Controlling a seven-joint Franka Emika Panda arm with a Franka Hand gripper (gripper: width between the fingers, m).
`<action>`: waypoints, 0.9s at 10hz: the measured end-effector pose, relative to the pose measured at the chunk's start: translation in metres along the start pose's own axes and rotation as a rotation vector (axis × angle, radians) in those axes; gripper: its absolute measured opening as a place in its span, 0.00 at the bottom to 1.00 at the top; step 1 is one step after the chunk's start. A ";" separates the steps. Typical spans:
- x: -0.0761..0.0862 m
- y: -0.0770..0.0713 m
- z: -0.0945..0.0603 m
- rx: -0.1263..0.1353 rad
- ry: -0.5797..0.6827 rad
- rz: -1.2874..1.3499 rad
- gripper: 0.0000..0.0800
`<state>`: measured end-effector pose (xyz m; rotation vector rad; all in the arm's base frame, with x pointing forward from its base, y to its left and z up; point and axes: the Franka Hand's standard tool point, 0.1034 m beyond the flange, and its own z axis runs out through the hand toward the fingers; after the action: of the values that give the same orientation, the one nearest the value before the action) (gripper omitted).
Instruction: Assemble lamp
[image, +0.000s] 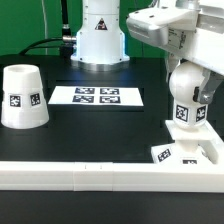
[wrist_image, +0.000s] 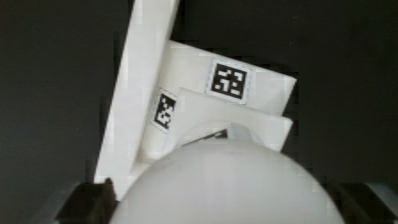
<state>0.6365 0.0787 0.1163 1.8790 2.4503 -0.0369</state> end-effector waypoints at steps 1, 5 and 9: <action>0.000 0.000 0.000 0.000 0.000 0.006 0.72; 0.000 -0.002 -0.001 0.008 0.001 0.290 0.72; 0.003 -0.007 0.001 0.023 -0.001 0.647 0.72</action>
Offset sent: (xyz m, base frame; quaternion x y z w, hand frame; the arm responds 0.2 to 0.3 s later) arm 0.0000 0.0000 0.0000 0.0000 0.0000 0.1296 0.9916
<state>0.6293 0.0797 0.1152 2.5681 1.7291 -0.0371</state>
